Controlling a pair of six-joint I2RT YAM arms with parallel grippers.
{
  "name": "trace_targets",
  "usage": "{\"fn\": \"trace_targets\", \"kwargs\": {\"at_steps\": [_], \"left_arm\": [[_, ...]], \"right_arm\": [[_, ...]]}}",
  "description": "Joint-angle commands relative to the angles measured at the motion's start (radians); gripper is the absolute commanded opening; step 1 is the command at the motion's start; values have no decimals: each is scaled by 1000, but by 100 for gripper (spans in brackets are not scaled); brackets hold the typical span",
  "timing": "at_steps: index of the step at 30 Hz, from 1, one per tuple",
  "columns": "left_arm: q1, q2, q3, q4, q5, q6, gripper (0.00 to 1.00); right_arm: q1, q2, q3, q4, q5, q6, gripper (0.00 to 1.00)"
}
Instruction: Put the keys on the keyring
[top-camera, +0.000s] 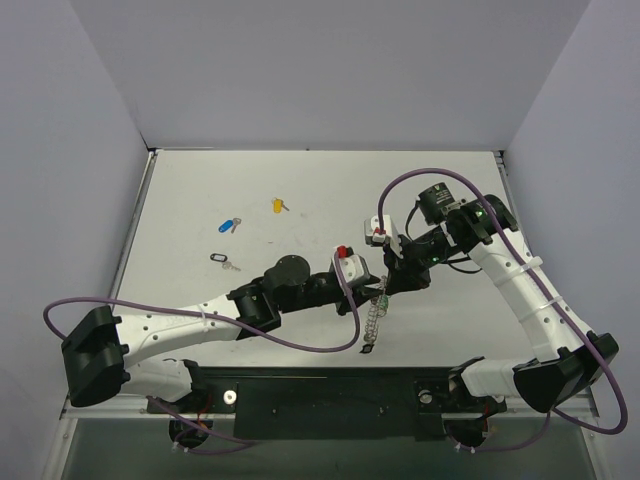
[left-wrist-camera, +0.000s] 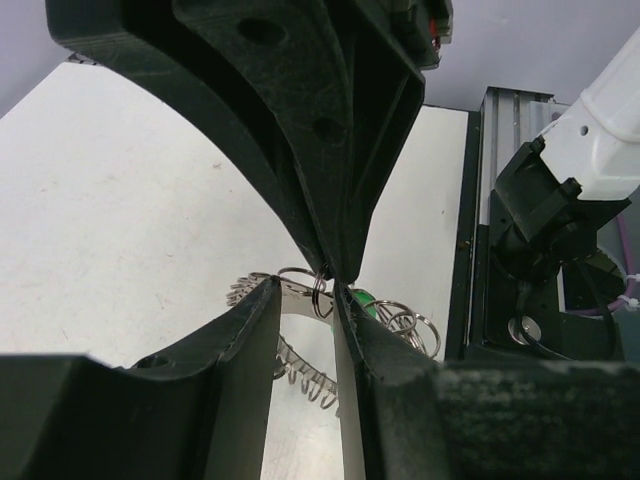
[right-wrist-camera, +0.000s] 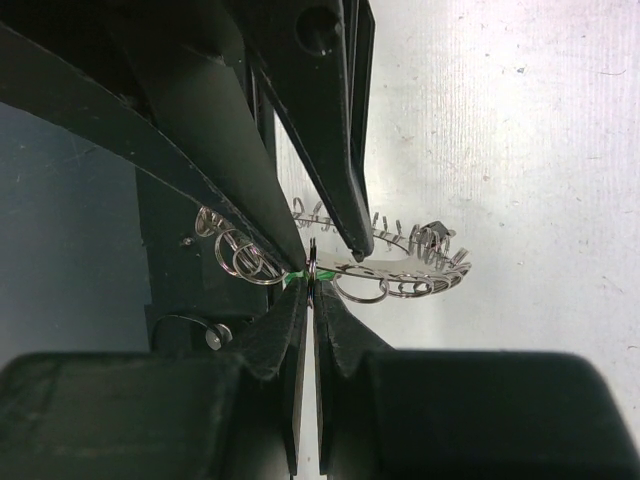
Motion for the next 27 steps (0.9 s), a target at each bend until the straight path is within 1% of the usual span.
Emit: {"fn": "trace_targets", "kwargs": {"at_steps": [1,3,6,9,11,17,22,27], "left_arm": [[-5,-32,1,80,34,-17,36],[-5,-24,6,85,47,-18,33],[-5,-15,9,91,64,-20,30],[-5,-3,15,83,75,-20,24],[-5,0,23,71,80,-18,23],[-5,-1,24,50,77,-12,23],[-5,0,27,39,69,-3,26],[-3,8,35,36,74,0,25]], "right_arm": [[-9,-2,26,-39,-47,-6,0],[-9,-2,28,-39,-47,-6,0],[-9,-4,26,-39,-52,-6,0],[-11,-4,26,-39,-53,-8,0],[-11,-4,26,-39,-53,-8,0],[-12,-8,26,-41,-56,-8,0],[-12,-5,28,-41,-59,-6,0],[-12,-5,28,-41,-61,-6,0]]}}
